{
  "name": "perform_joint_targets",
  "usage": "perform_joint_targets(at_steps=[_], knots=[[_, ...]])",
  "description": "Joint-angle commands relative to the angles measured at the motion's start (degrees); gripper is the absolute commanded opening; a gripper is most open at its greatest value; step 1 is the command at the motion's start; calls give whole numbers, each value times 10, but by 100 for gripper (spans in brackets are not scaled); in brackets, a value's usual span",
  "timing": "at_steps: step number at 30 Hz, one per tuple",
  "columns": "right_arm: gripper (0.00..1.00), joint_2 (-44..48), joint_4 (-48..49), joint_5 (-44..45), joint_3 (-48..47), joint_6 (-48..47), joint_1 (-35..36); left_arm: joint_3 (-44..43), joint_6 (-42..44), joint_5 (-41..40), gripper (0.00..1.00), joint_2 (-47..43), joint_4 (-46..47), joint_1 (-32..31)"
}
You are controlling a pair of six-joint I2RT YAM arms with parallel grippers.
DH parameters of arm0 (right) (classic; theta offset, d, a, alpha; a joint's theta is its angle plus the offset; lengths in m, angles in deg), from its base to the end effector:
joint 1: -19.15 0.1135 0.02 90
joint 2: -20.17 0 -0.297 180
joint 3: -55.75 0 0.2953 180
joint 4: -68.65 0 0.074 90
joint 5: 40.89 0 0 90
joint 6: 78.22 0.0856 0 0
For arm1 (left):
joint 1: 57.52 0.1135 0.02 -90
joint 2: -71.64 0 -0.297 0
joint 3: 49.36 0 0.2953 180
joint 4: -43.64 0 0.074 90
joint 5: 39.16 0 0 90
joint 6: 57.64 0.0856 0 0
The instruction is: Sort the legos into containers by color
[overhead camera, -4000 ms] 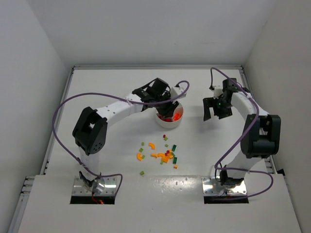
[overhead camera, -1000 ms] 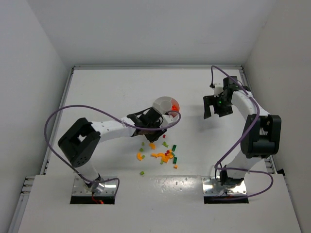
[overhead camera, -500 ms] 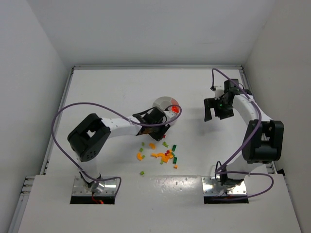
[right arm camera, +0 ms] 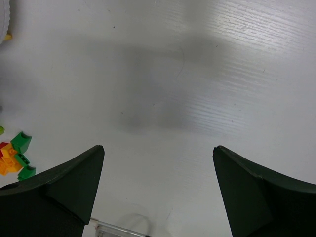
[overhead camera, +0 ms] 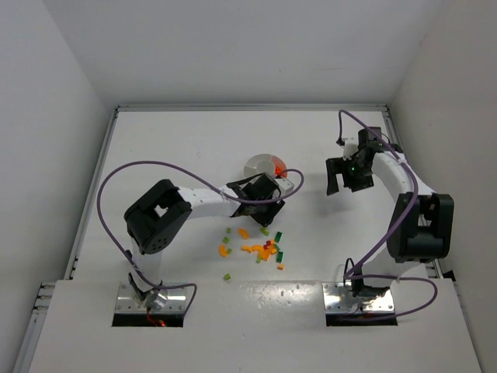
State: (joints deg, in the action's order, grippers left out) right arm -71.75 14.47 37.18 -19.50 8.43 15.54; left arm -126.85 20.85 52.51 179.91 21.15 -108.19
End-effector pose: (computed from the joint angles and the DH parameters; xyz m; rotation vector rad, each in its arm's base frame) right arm 0.3650 -0.0053 0.1766 -0.0428 2.7846 0.2619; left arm 0.2910 -0.3591 0.1165 0.8720 2.4144 -0.4721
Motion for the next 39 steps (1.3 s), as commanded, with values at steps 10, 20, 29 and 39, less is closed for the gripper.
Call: perform_joint_targets(at_steps=[10,20,29,39], knots=[[92,30,11,5,4,5,-2,8,-14,-39,42,-1,-6,-4],[100,24,11,37,4,11,-2,37,3,-25,28,-17,-6,-4],[100,8,6,43,-12,11,-2,49,48,11,13,-47,-14,-4],[100,66,69,0,46,-2,-2,-66,152,44,0,-145,-112,31]])
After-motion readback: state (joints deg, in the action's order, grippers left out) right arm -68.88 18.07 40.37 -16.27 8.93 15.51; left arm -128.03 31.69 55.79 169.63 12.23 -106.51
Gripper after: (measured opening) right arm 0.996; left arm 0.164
